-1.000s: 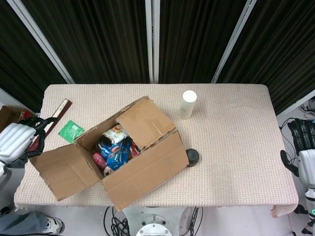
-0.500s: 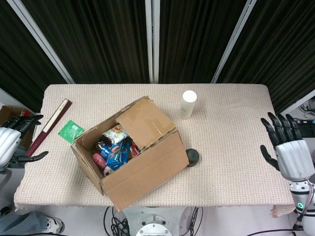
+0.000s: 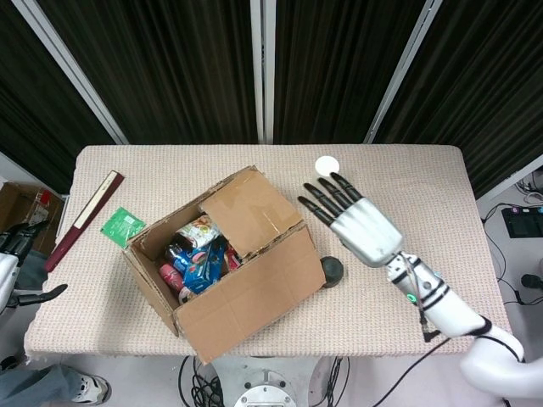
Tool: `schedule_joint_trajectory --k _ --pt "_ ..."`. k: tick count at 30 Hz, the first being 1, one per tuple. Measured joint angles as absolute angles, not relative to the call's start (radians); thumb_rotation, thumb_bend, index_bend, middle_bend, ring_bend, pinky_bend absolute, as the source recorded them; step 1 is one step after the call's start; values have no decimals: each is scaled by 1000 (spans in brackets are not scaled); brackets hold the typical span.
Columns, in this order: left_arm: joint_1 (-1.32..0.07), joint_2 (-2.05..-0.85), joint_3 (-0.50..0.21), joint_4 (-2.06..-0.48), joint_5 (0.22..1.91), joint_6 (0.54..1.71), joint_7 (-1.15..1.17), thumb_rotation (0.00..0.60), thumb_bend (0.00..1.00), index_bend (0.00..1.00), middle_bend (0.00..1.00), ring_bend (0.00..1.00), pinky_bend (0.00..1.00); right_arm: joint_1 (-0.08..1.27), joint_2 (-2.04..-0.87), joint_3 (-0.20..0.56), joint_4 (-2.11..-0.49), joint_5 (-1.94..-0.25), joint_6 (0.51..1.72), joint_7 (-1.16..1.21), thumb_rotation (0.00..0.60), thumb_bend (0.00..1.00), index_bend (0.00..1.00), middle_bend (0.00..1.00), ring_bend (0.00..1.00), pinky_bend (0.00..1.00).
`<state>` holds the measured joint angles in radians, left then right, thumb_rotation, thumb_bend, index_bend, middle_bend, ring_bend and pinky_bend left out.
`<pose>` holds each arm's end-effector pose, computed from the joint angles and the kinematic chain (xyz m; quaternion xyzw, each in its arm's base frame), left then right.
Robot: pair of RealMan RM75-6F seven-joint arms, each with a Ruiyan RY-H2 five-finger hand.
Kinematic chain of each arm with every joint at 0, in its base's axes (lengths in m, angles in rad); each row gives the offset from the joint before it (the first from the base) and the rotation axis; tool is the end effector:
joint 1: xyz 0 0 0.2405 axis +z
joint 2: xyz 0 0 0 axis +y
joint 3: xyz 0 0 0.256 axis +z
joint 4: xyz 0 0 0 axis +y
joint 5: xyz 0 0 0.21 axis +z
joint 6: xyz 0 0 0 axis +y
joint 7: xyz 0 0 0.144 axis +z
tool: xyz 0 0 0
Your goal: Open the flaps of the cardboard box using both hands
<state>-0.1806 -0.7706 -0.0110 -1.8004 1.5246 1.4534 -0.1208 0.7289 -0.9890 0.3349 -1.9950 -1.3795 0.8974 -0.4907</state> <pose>-0.2742 0.1978 0.2379 -0.6346 -0.3610 -0.3878 0.5626 -0.0578 -0.3158 0.1319 0.8122 -0.1289 0.4055 0.3991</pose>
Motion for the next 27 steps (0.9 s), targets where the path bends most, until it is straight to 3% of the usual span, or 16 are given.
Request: schedule_joint_trajectory --k 6,9,18,27 --pt "-130 -792 -2 -1782 1496 1491 -111 426 95 87 173 117 234 950 -1097 354 -1964 -1127 765 -648 600 962 208 126 0 0" --pt "-116 -795 -1 -1777 1488 1501 -114 426 95 87 173 117 234 1039 -1143 346 -1941 -997 736 -708 600 951 247 133 0 0" --pt "-93 -819 -10 -1745 1500 1530 -142 426 95 87 173 117 233 1273 -1314 253 -1858 -674 763 -888 600 945 258 133 0 0" --pt "-84 -822 -17 -1714 1502 1532 -171 423 95 87 173 117 233 1351 -1405 183 -1801 -638 819 -892 600 946 258 134 0 0"
